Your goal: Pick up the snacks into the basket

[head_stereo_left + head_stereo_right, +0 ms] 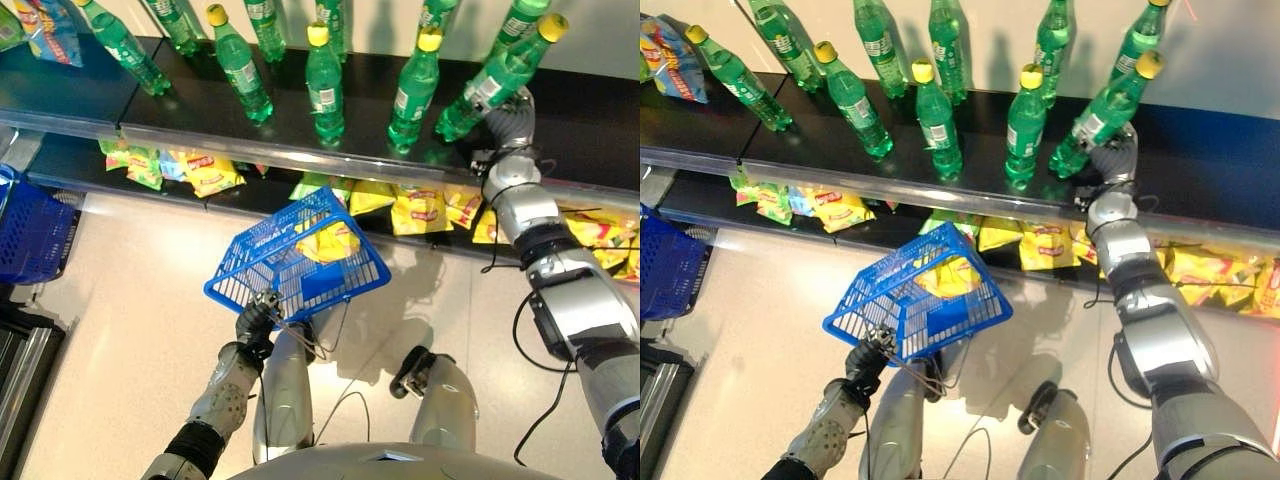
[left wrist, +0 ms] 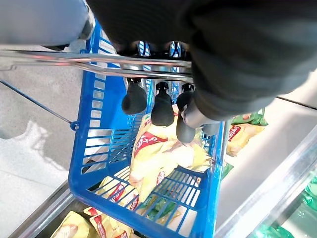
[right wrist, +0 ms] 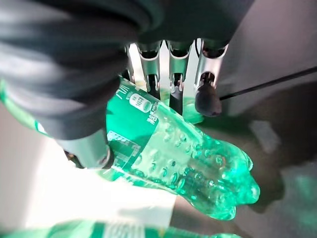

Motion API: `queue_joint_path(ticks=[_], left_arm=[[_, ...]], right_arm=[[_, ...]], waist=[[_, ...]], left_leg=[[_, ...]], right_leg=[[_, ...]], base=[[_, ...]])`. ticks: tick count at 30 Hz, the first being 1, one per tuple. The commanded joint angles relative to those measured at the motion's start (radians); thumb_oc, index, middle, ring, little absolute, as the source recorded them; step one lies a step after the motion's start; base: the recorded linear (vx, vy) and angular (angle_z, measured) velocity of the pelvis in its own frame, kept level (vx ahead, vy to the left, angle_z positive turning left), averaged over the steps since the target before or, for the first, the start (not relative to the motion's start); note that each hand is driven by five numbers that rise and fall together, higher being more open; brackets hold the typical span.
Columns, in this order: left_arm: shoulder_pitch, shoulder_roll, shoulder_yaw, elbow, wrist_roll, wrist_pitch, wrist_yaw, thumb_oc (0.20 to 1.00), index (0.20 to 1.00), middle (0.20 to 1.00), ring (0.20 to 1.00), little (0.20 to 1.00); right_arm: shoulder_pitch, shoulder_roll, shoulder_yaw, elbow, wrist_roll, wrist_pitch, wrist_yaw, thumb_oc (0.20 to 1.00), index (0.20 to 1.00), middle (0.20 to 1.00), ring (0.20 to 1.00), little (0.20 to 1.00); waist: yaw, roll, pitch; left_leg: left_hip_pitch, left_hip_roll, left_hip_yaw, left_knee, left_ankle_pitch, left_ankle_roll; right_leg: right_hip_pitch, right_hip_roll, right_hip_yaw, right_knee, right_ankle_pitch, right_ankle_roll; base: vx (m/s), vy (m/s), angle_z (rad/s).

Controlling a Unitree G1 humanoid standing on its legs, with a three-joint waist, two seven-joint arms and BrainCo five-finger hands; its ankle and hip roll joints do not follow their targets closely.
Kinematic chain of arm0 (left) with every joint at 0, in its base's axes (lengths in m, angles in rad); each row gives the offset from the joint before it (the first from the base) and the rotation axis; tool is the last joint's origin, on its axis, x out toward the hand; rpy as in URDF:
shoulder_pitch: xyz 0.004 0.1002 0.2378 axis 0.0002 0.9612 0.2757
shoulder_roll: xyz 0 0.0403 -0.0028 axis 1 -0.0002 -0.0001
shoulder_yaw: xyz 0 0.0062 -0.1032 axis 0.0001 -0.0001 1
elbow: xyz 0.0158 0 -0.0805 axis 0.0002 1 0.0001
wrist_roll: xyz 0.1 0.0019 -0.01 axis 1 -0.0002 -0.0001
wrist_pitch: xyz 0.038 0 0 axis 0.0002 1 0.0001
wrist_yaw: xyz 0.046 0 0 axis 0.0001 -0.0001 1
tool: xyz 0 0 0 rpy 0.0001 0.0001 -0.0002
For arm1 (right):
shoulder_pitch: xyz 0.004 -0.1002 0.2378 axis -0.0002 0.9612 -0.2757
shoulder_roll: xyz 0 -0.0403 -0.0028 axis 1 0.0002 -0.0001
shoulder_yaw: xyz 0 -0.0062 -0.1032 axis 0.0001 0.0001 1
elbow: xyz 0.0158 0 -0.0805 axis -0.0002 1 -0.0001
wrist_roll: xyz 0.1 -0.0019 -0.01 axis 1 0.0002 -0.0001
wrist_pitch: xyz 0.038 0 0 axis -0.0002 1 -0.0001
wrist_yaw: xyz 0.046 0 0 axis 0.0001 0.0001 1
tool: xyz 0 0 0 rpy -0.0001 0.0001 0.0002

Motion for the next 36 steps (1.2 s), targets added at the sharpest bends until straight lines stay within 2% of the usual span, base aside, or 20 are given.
queue_joint_path(ticks=[1, 2, 10, 19, 21, 26, 30, 35, 36], left_arm=[[0.065, -0.001, -0.014, -0.171, -0.068, -0.048, -0.028, 0.200, 0.200, 0.200, 0.200, 0.200], [0.077, -0.002, -0.011, -0.185, -0.071, -0.047, -0.031, 0.200, 0.200, 0.200, 0.200, 0.200], [0.134, 0.024, 0.014, -0.273, -0.095, -0.048, -0.048, 0.200, 0.200, 0.200, 0.200, 0.200], [0.238, 0.102, 0.027, -0.533, -0.192, -0.049, -0.067, 0.200, 0.200, 0.200, 0.200, 0.200], [0.249, 0.110, 0.028, -0.557, -0.196, -0.047, -0.071, 0.200, 0.200, 0.200, 0.200, 0.200], [0.285, 0.154, 0.019, -0.682, -0.241, -0.043, -0.091, 0.200, 0.200, 0.200, 0.200, 0.200], [0.280, 0.166, -0.005, -0.750, -0.261, -0.035, -0.097, 0.200, 0.200, 0.200, 0.200, 0.200], [0.262, 0.160, -0.026, -0.774, -0.266, -0.033, -0.097, 0.200, 0.200, 0.200, 0.200, 0.200], [0.256, 0.157, -0.036, -0.774, -0.267, -0.029, -0.095, 0.200, 0.200, 0.200, 0.200, 0.200]], right_arm=[[-0.006, -0.066, -0.120, -0.232, -0.162, -0.106, -0.073, 0.200, 0.200, 0.200, 0.200, 0.200], [0.080, -0.058, -0.150, -0.316, -0.211, -0.108, -0.067, 0.200, 0.200, 0.200, 0.200, 0.200], [0.367, -0.031, -0.177, -0.596, -0.357, -0.149, 0.005, 0.200, 0.200, 0.200, 0.200, 0.200], [0.564, -0.025, -0.176, -0.768, -0.367, -0.197, 0.100, 0.200, 0.200, 0.200, 0.200, 0.200], [0.576, -0.028, -0.171, -0.775, -0.365, -0.201, 0.111, 0.200, 0.200, 0.200, 0.200, 0.200], [0.628, -0.008, -0.074, -0.755, -0.233, -0.220, 0.249, 0.200, 0.200, 0.200, 0.200, 0.200], [0.623, 0.057, 0.039, -0.635, -0.095, -0.207, 0.346, 0.200, 0.200, 0.200, 0.200, 0.200], [0.583, 0.111, 0.134, -0.527, -0.070, -0.189, 0.378, 0.200, 0.200, 0.200, 0.200, 0.200], [0.569, 0.133, 0.157, -0.494, -0.067, -0.179, 0.383, 0.200, 0.200, 0.200, 0.200, 0.200]], waist=[[-0.003, -0.016, -0.020], [-0.007, -0.021, -0.023], [-0.018, -0.037, -0.031], [-0.020, -0.043, -0.036], [-0.018, -0.044, -0.035], [-0.009, -0.053, -0.029], [0.004, -0.055, -0.021], [0.018, -0.053, -0.020], [0.025, -0.051, -0.020]], left_leg=[[0.020, 0.005, 0.027, 0.015, -0.008, 0.044], [0.025, 0.005, 0.027, 0.010, -0.006, 0.046], [0.045, 0.006, 0.017, -0.023, 0.011, 0.046], [0.072, -0.002, 0.005, -0.074, 0.036, 0.044], [0.075, -0.002, 0.004, -0.079, 0.038, 0.043], [0.093, -0.008, 0.001, -0.116, 0.057, 0.043], [0.104, -0.016, -0.001, -0.150, 0.076, 0.042], [0.109, -0.023, -0.006, -0.174, 0.088, 0.044], [0.116, -0.026, -0.016, -0.164, 0.064, 0.035]], right_leg=[[0.010, -0.001, 0.033, -0.048, 0.149, 0.094], [0.018, -0.003, 0.030, -0.053, 0.150, 0.096], [0.045, 0.005, 0.020, -0.082, 0.159, 0.098], [0.080, 0.015, 0.006, -0.122, 0.173, 0.105], [0.085, 0.016, 0.004, -0.127, 0.175, 0.105], [0.100, 0.019, 0.000, -0.153, 0.191, 0.104], [0.112, 0.021, -0.010, -0.181, 0.208, 0.105], [0.120, 0.021, -0.019, -0.194, 0.213, 0.103], [0.126, 0.020, -0.009, -0.180, 0.196, 0.118]], base=[[0.00, 0.000, 0.00], [0.01, -0.003, -0.05], [0.00, 0.000, 0.00], [0.00, -0.006, 0.01], [0.01, -0.011, 0.05], [0.00, -0.010, 0.05], [-0.01, -0.011, 0.04], [0.01, -0.006, 0.09], [0.00, 0.004, 0.03]])
